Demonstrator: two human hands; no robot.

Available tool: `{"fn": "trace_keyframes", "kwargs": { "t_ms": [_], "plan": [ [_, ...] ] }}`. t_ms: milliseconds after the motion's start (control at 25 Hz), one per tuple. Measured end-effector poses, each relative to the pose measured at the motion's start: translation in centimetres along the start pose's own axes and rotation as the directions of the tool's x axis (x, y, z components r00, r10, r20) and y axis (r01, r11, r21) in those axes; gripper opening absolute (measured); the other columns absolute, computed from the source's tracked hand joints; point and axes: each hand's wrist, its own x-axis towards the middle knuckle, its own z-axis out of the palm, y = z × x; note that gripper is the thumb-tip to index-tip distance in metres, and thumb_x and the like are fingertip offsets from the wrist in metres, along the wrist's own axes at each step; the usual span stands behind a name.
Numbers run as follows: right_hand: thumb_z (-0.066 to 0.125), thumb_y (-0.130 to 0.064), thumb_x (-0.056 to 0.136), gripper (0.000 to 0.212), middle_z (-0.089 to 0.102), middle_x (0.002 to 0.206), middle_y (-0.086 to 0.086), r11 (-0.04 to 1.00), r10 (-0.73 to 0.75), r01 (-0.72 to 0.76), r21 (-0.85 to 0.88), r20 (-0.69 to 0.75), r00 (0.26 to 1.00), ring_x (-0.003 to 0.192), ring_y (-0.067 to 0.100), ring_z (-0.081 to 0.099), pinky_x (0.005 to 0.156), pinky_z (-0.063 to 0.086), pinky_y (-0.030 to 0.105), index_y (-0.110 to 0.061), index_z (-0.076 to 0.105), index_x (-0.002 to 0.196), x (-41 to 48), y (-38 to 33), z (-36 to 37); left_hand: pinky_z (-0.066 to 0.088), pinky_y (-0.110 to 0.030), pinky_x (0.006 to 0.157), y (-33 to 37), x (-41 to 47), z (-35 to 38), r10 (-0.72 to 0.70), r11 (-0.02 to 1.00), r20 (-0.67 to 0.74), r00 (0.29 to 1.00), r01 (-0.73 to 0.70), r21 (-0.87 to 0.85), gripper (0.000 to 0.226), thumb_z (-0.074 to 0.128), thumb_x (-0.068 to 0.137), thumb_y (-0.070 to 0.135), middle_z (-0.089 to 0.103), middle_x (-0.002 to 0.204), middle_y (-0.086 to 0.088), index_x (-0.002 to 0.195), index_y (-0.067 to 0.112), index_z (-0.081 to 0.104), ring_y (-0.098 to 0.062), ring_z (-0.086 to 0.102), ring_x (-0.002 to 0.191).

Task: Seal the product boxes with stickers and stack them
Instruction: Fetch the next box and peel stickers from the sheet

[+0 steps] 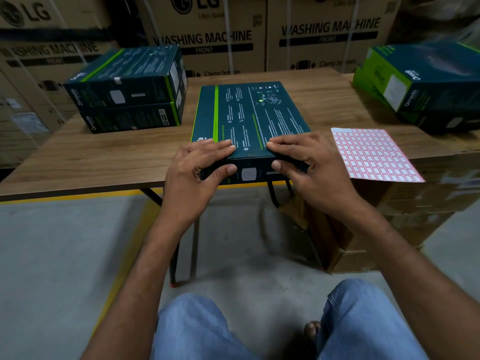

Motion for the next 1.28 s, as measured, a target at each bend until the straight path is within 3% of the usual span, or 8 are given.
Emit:
{"fn": "trace_keyframes", "kwargs": {
  "t_ms": [240, 400, 480, 560, 760, 1000, 1120, 1280],
  "plan": [
    [0.081, -0.022, 0.090, 0.030, 0.073, 0.120, -0.018, 0.999, 0.041, -0.041, -0.011, -0.045, 0.998, 0.105, 0.004, 0.054, 0.091, 0.036, 0.006, -0.024, 0.078, 0.120, 0.5, -0.7, -0.1, 0.049, -0.025, 0.106, 0.6, -0.1, 0.3, -0.002, 0.996, -0.085, 0.996, 0.010, 0.094, 0.034, 0.081, 0.090, 0.028, 0.072, 0.126, 0.015, 0.124, 0.024, 0.077, -0.007, 0.060, 0.125],
    [0.080, -0.021, 0.091, 0.027, 0.075, 0.117, -0.017, 0.990, 0.117, -0.116, 0.085, -0.012, 0.993, 0.113, -0.002, 0.061, 0.100, 0.048, 0.019, -0.026, 0.079, 0.117, 0.6, -1.0, -1.0, 0.050, -0.039, 0.108, 1.3, -0.2, 0.0, 0.014, 0.990, -0.069, 0.998, -0.005, 0.138, 0.031, 0.076, 0.095, 0.037, 0.072, 0.127, 0.015, 0.124, 0.026, 0.077, -0.006, 0.060, 0.126],
    [0.079, -0.016, 0.092, 0.022, 0.077, 0.110, -0.012, 0.979, 0.151, -0.138, 0.147, -0.081, 0.985, 0.108, 0.000, 0.069, 0.098, 0.056, 0.026, -0.024, 0.081, 0.112, 0.3, -1.3, -1.8, 0.044, -0.047, 0.113, 1.9, -0.1, -0.4, 0.049, 0.976, -0.067, 0.997, -0.034, 0.217, 0.031, 0.069, 0.098, 0.044, 0.073, 0.127, 0.013, 0.123, 0.027, 0.077, -0.009, 0.062, 0.126],
    [0.078, -0.013, 0.091, 0.021, 0.078, 0.105, -0.012, 0.983, 0.151, -0.131, 0.129, -0.161, 0.975, 0.102, 0.001, 0.071, 0.093, 0.057, 0.023, -0.023, 0.081, 0.109, -0.3, -1.6, -2.5, 0.038, -0.052, 0.117, 3.1, -0.1, -0.4, 0.077, 0.966, -0.109, 0.991, -0.048, 0.253, 0.028, 0.066, 0.100, 0.041, 0.074, 0.125, 0.011, 0.121, 0.026, 0.077, -0.012, 0.064, 0.125],
    [0.078, -0.009, 0.090, 0.020, 0.075, 0.101, -0.012, 0.990, 0.138, -0.128, 0.058, -0.248, 0.959, 0.099, 0.003, 0.070, 0.089, 0.052, 0.017, -0.020, 0.082, 0.106, -2.5, -1.1, -4.0, 0.055, -0.045, 0.091, 7.2, 0.4, 1.7, 0.122, 0.985, -0.197, 0.973, -0.094, 0.144, 0.019, 0.067, 0.104, 0.029, 0.077, 0.111, 0.008, 0.115, 0.020, 0.079, -0.014, 0.069, 0.108],
    [0.078, -0.007, 0.090, 0.019, 0.076, 0.100, -0.010, 0.982, 0.171, -0.189, -0.024, -0.317, 0.933, 0.100, 0.003, 0.069, 0.088, 0.047, 0.013, -0.018, 0.082, 0.104, -4.9, 1.1, -8.0, 0.057, -0.036, 0.086, 11.1, 0.4, 6.6, 0.136, 0.990, -0.159, 0.978, -0.140, -0.015, 0.017, 0.069, 0.103, 0.026, 0.078, 0.108, 0.007, 0.112, 0.018, 0.080, -0.012, 0.072, 0.100],
    [0.078, -0.011, 0.091, 0.019, 0.075, 0.101, -0.015, 0.958, 0.267, -0.285, -0.012, -0.314, 0.911, 0.100, -0.008, 0.066, 0.086, 0.046, 0.010, -0.024, 0.083, 0.104, -5.7, 2.9, -10.3, 0.058, -0.037, 0.085, 12.3, 0.8, 8.9, 0.158, 0.984, -0.118, 0.980, -0.166, -0.058, 0.020, 0.067, 0.103, 0.027, 0.078, 0.107, 0.006, 0.112, 0.015, 0.080, -0.012, 0.072, 0.099],
    [0.076, -0.021, 0.094, 0.023, 0.073, 0.111, -0.018, 0.895, 0.427, -0.446, -0.004, -0.283, 0.859, 0.105, -0.001, 0.066, 0.091, 0.055, 0.026, -0.035, 0.078, 0.113, -5.6, 5.5, -12.6, 0.059, -0.041, 0.079, 13.6, 2.2, 10.9, 0.100, 0.984, -0.089, 0.991, -0.112, -0.138, 0.019, 0.067, 0.102, 0.026, 0.078, 0.105, 0.006, 0.113, 0.015, 0.079, -0.012, 0.073, 0.094]
  ]
}}
